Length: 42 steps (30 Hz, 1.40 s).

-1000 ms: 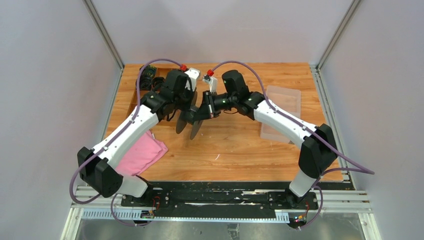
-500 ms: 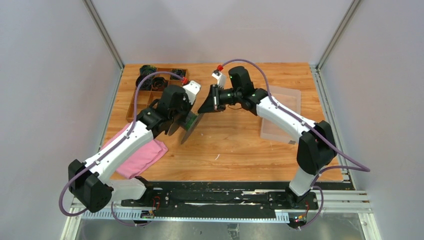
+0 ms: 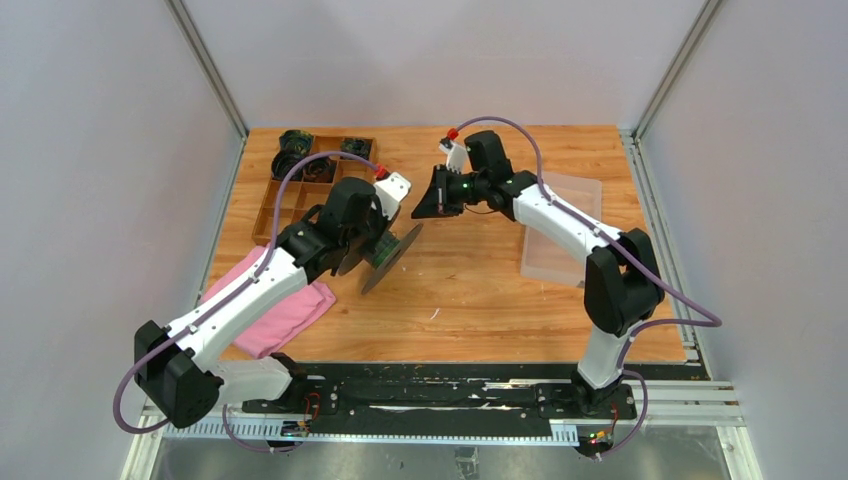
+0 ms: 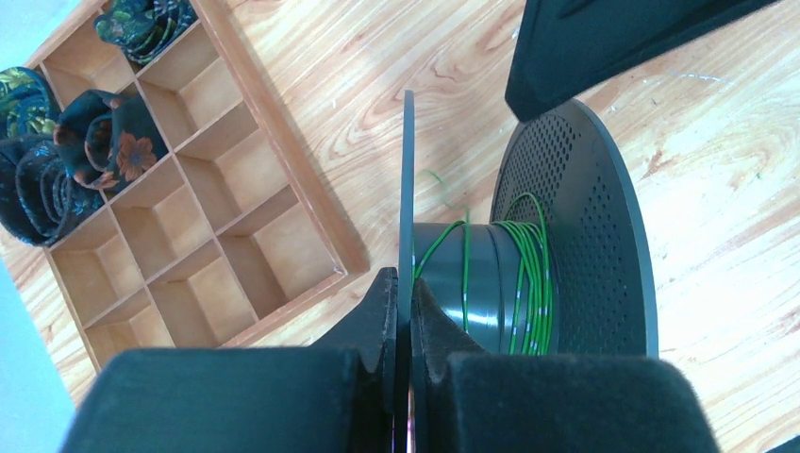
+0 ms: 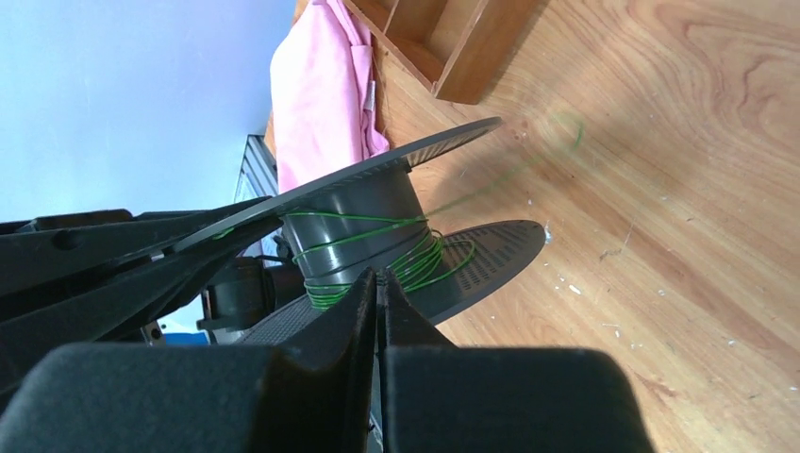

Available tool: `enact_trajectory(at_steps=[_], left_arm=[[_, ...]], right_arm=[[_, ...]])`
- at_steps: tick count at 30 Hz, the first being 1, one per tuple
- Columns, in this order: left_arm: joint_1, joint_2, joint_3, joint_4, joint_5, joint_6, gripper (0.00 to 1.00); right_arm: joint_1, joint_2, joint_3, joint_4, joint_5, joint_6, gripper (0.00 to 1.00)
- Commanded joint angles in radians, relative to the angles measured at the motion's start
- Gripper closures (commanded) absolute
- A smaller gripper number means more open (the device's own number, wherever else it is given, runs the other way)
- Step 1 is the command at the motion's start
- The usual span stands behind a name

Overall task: Wrap the cables
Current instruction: Wrap the cable around the cable reel, then place the cable reel at the center of the board.

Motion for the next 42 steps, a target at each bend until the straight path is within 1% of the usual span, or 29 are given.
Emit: enact_trajectory(at_steps=[1, 5, 9, 12, 15, 20, 23, 25, 28, 34, 38, 42], left_arm=[[-0.005, -0.014, 0.041, 0.043, -0.008, 0.024, 1.0], [-0.005, -0.006, 0.028, 0.075, -0.012, 0.047, 1.0], [-0.009, -0.006, 0.027, 0.117, -0.026, 0.101, 1.0], [-0.06, 0.021, 0.035, 0.169, -0.112, 0.182, 1.0], [-0.138, 0.071, 0.047, 0.24, -0.238, 0.285, 1.0], [-0.262, 0.205, 0.081, 0.354, -0.417, 0.385, 1.0], [-0.354, 0.272, 0.036, 0.513, -0.514, 0.494, 1.0], [-0.39, 0.326, 0.031, 0.56, -0.55, 0.536, 0.99], [-0.411, 0.38, 0.022, 0.58, -0.557, 0.543, 1.0], [-0.437, 0.417, -0.08, 0.7, -0.562, 0.611, 1.0], [-0.438, 0.425, -0.154, 0.772, -0.57, 0.657, 0.99], [-0.438, 0.429, -0.244, 0.894, -0.564, 0.736, 1.0]], right_arm=[[-0.048, -0.005, 0.053, -0.007, -0.059, -0.129, 0.96], [-0.102, -0.037, 0.065, -0.047, -0.057, -0.271, 0.85], [-0.185, -0.094, 0.033, -0.083, -0.037, -0.379, 0.72], [-0.244, -0.139, 0.0, -0.109, -0.018, -0.449, 0.67], [-0.302, -0.173, -0.033, -0.139, -0.006, -0.505, 0.65], [-0.404, -0.23, -0.082, -0.201, 0.04, -0.555, 0.63], [-0.473, -0.261, -0.111, -0.234, 0.039, -0.571, 0.62], [-0.503, -0.283, -0.13, -0.256, 0.035, -0.589, 0.61], [-0.522, -0.326, -0.167, -0.274, 0.05, -0.629, 0.61], [-0.523, -0.405, -0.241, -0.276, 0.079, -0.665, 0.6], [-0.523, -0.414, -0.261, -0.275, 0.074, -0.668, 0.59], [-0.52, -0.393, -0.271, -0.268, 0.056, -0.667, 0.59]])
